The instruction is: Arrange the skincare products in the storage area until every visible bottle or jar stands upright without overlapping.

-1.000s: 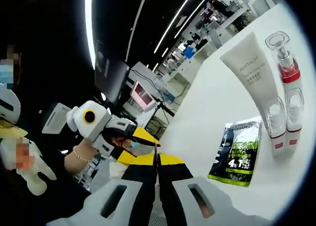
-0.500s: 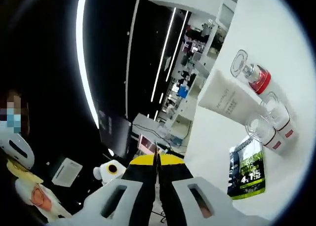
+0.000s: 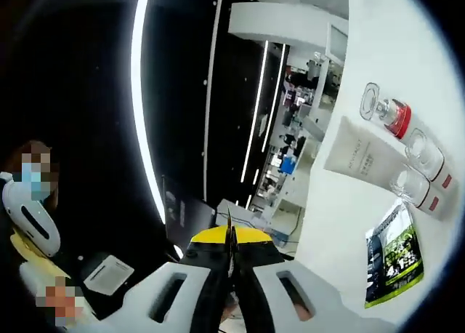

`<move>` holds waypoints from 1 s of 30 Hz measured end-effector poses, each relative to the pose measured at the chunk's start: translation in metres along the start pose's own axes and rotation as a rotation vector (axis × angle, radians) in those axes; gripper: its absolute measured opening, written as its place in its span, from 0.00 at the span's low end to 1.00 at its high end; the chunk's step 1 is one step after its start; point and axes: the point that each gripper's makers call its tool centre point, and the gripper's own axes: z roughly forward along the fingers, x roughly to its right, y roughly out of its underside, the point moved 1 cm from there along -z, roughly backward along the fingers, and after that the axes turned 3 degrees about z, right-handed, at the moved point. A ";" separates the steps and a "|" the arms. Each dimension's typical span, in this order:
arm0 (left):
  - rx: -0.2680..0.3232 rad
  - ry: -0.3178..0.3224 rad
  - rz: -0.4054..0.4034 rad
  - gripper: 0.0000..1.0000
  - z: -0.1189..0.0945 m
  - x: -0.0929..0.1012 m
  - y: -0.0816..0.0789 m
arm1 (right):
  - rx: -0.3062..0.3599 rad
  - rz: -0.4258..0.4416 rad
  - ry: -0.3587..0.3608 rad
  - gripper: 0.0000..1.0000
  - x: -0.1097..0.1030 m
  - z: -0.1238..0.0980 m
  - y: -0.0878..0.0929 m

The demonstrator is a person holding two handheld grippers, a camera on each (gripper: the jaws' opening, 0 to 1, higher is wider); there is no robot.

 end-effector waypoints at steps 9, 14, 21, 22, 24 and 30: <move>0.000 -0.023 -0.019 0.00 -0.003 0.001 0.002 | -0.026 -0.106 0.046 0.02 0.001 0.001 0.004; -0.026 -0.080 -0.058 0.00 -0.008 -0.010 0.001 | -0.132 -0.281 0.072 0.02 0.001 0.001 0.012; -0.104 -0.018 -0.056 0.00 -0.015 -0.002 -0.005 | -0.325 -0.520 0.039 0.07 -0.004 -0.005 0.022; -0.122 0.002 -0.054 0.00 -0.017 0.001 -0.006 | -0.355 -0.535 0.035 0.10 -0.003 -0.006 0.022; -0.187 0.027 -0.009 0.00 -0.021 0.004 -0.005 | -0.416 -0.572 0.016 0.13 -0.004 -0.009 0.022; -0.385 0.075 0.134 0.00 -0.031 0.009 0.006 | -0.546 -0.606 -0.063 0.26 -0.016 -0.012 0.021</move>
